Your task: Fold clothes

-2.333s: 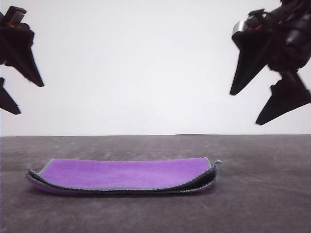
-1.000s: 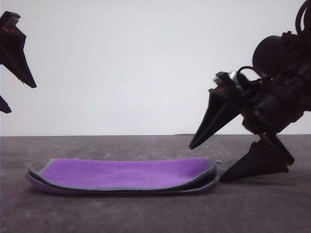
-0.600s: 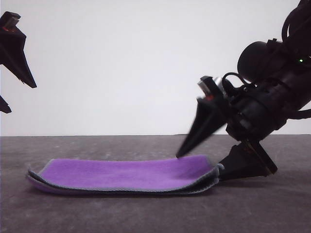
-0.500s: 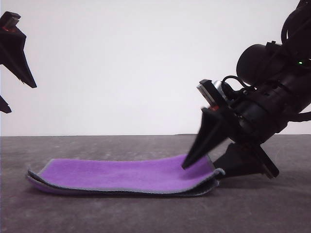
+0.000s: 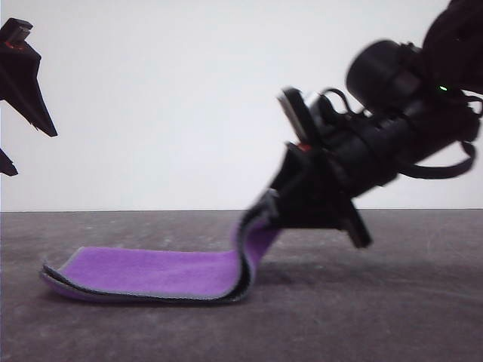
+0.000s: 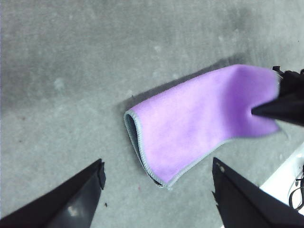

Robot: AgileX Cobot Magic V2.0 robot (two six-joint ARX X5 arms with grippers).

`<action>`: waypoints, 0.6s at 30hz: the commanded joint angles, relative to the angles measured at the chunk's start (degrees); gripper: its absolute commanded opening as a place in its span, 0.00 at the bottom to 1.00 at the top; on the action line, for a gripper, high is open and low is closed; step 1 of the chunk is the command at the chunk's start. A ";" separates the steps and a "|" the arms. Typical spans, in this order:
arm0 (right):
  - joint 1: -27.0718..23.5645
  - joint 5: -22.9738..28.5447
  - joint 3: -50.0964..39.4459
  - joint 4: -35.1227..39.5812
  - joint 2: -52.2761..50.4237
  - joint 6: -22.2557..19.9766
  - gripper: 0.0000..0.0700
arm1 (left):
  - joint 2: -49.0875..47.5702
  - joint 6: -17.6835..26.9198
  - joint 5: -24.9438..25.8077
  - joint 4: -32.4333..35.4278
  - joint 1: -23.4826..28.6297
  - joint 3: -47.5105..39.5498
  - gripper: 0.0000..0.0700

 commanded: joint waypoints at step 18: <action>12.07 3.10 17.00 1.70 14.24 6.19 0.00 | 0.67 -0.20 0.09 0.22 -0.09 0.87 0.62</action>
